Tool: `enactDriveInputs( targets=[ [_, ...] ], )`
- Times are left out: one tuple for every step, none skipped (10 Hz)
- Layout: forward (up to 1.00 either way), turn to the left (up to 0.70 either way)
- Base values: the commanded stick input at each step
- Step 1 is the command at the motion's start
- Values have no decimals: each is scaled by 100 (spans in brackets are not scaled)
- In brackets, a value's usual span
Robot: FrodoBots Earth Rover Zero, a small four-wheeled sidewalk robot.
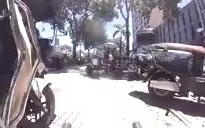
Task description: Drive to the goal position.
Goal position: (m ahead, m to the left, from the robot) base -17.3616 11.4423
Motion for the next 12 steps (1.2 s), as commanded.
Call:
enactDriveInputs(
  targets=[
    [0,0],
    [0,0],
    [0,0],
    [0,0],
    [13,0],
    [45,0],
    [55,0],
    [70,0],
    [70,0],
    [70,0],
    [70,0],
    [70,0]
  ],
)
